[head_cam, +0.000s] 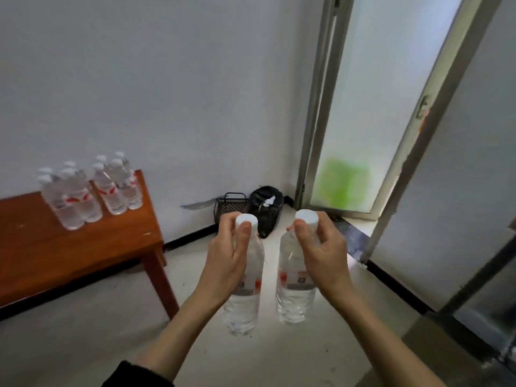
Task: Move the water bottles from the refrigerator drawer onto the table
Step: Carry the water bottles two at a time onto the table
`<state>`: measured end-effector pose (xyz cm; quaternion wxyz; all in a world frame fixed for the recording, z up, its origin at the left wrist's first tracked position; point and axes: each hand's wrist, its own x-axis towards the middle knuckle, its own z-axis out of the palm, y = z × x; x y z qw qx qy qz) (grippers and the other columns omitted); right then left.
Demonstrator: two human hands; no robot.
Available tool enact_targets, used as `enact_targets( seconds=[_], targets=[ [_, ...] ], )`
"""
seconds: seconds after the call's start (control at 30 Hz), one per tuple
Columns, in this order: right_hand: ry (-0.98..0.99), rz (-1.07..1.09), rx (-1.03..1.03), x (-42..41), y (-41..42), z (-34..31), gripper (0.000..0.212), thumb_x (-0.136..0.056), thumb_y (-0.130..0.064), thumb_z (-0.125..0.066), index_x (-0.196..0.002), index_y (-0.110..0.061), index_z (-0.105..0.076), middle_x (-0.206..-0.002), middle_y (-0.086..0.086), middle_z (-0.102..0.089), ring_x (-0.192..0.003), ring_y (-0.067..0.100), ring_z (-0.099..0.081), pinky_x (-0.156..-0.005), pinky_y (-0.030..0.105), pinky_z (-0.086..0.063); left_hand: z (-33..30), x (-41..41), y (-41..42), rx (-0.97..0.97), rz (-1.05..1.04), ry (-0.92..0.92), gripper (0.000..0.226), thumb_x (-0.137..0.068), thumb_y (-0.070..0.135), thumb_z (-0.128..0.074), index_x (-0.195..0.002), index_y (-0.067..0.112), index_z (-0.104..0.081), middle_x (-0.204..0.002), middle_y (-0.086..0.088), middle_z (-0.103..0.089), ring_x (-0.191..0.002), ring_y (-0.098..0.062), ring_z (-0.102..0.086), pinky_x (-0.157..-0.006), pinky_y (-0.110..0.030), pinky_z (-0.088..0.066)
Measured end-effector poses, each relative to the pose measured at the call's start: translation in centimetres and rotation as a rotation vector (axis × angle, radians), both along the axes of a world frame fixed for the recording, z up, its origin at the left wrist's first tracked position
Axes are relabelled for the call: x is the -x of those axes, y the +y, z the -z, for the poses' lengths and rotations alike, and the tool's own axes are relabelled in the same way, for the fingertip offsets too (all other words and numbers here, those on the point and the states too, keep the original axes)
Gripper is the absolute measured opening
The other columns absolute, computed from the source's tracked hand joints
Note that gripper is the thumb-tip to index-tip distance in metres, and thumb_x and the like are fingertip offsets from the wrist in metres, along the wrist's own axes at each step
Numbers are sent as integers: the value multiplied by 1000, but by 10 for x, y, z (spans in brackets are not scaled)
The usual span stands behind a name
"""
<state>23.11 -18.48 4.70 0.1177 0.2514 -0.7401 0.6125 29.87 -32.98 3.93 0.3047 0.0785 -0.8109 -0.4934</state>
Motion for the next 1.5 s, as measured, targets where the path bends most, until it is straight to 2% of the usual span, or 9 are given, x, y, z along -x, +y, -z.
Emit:
enact_targets(
  seconds=[0.13,0.33,0.53,0.83,0.97,1.1,1.23,1.4,1.5],
  targets=[
    [-15,-162,-29,2,-95,7,26,-78,-53,-53,-77,-28,-54,-73,-4,-64,-68,4,-59,-60,13,-45,8,-21,-88,-30,-164,-41,43,-88,63,-24,-104,27,-43,-89,11,-60,-84,2,-59,-71,-10,-45],
    [-22,-338,-123,20,-224,25,23,-78,-52,-44,-80,-30,-49,-75,-6,-61,-68,1,-57,-58,11,-43,20,-31,-198,-100,-314,-113,20,-85,48,-25,-94,38,-40,-88,17,-54,-82,1,-55,-64,-13,-43],
    [22,-455,-225,55,-354,41,18,-88,-40,-47,-93,-23,-48,-76,-18,-54,-68,-5,-56,-58,8,-42,34,-9,-318,-79,-406,-143,46,-81,54,-23,-112,24,-42,-97,9,-59,-87,-4,-59,-64,-6,-46],
    [3,-590,-326,100,-523,42,32,-90,-39,-47,-113,-18,-49,-94,-12,-56,-78,-1,-55,-66,12,-43,35,27,-472,-139,-544,-175,32,-94,40,-27,-122,26,-37,-96,28,-45,-87,12,-47,-72,-9,-39],
    [-53,-590,-376,111,-585,57,40,-89,-41,-47,-123,-21,-49,-111,-12,-55,-94,1,-56,-81,19,-49,49,36,-534,-142,-538,-269,36,-94,41,-28,-125,24,-37,-105,17,-49,-98,-2,-50,-68,-9,-37],
    [-31,-577,-407,121,-640,86,29,-88,-46,-49,-108,-26,-54,-109,-7,-60,-99,9,-58,-87,34,-53,76,41,-590,-151,-518,-361,39,-92,44,-30,-125,25,-38,-113,13,-50,-108,-8,-51,-84,-20,-46],
    [-29,-574,-505,125,-682,110,32,-89,-41,-50,-108,-17,-56,-102,-9,-53,-94,7,-50,-81,16,-42,100,43,-629,-186,-506,-364,34,-93,40,-32,-122,24,-40,-115,9,-51,-108,-11,-51,-90,-28,-43],
    [-55,-571,-568,127,-717,128,29,-89,-38,-51,-108,-17,-56,-101,-7,-54,-93,8,-50,-80,21,-41,126,44,-663,-176,-537,-346,30,-93,34,-39,-121,23,-41,-116,6,-45,-114,-14,-46,-95,-30,-43],
    [-73,-562,-587,126,-730,134,33,-88,-40,-51,-110,-17,-56,-106,-6,-56,-96,8,-52,-84,26,-48,134,43,-675,-149,-505,-302,32,-88,56,-35,-111,34,-40,-110,13,-46,-108,-13,-48,-92,-25,-44]
  ],
)
